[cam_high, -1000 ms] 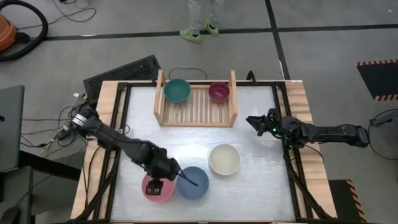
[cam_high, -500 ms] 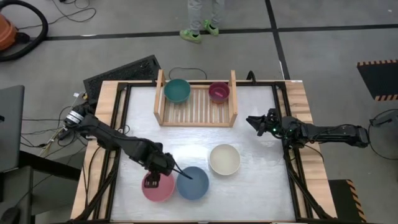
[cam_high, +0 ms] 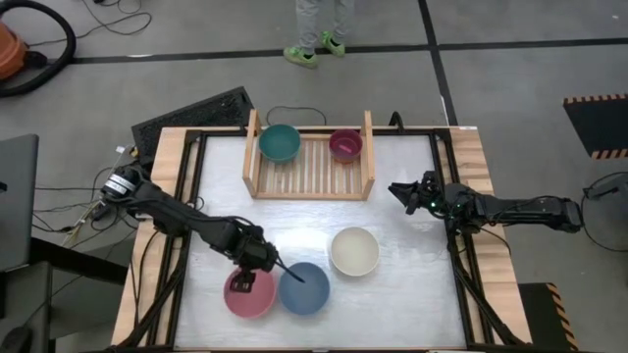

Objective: Place and stack bowls onto a shelf
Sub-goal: Stack the large pink bowl on top of the large green bowl on the shelf, then stack the large blue bowl on top of the large pink bowl on the shelf

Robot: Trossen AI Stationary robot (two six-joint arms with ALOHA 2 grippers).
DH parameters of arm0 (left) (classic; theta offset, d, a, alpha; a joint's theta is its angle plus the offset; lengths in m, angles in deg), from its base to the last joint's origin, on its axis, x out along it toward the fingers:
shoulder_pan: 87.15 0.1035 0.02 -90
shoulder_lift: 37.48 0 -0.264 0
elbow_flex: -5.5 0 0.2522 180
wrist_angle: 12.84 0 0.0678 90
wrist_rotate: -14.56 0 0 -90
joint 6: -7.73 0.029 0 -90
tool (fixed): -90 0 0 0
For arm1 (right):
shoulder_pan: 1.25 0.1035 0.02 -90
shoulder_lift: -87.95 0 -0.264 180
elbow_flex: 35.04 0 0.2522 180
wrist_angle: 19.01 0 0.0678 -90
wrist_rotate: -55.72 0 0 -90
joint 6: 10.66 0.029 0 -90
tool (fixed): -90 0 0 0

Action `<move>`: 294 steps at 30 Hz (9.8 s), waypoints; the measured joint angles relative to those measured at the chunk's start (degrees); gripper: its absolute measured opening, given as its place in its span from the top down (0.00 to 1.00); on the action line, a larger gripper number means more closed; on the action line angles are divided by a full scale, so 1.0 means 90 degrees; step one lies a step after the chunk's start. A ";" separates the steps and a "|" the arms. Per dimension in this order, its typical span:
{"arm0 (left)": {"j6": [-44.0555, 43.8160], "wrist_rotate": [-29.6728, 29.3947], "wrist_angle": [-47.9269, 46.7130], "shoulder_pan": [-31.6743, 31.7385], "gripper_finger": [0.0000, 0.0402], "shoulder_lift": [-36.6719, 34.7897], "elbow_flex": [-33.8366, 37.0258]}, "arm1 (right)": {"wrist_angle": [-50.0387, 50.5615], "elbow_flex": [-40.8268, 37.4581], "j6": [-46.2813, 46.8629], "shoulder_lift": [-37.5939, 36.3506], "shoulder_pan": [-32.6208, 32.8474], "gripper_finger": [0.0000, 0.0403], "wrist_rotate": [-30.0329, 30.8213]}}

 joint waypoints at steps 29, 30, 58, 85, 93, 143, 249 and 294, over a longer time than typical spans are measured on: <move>0.0555 0.0887 -0.0765 0.0547 1.00 -0.0211 -0.0482 | 0.0000 0.0000 -0.0068 -0.0002 0.0000 0.53 0.0000; 0.0511 0.0965 -0.0920 0.0602 1.00 -0.0222 -0.0620 | 0.0000 0.0000 -0.0067 -0.0001 -0.0002 0.53 0.0000; 0.2210 -0.0646 -0.1834 0.4911 1.00 0.0147 -0.3913 | 0.0002 0.0000 0.0162 -0.0002 0.0001 0.53 -0.0014; 0.6971 -0.0807 -0.3093 0.7720 1.00 0.3946 -0.7780 | 0.0002 0.0000 0.0502 -0.0001 0.0001 0.53 -0.0041; 0.7238 -0.0551 -0.2945 0.7826 1.00 0.4252 -0.7927 | 0.0002 0.0000 0.0493 0.0000 0.0001 0.53 -0.0036; 0.7856 0.0227 -0.2879 0.7938 1.00 0.4266 -0.7636 | -0.0019 -0.0002 0.0830 0.0708 -0.0002 0.53 0.0007; 0.5899 -0.0886 -0.2490 0.7680 1.00 0.4265 -0.7640 | 0.0000 -0.0002 0.0763 0.0708 -0.0002 0.53 -0.0022; 0.1772 0.0164 -0.4700 0.1909 1.00 0.2907 -0.8099 | 0.0005 -0.0002 0.0274 0.0708 0.0001 0.53 -0.0041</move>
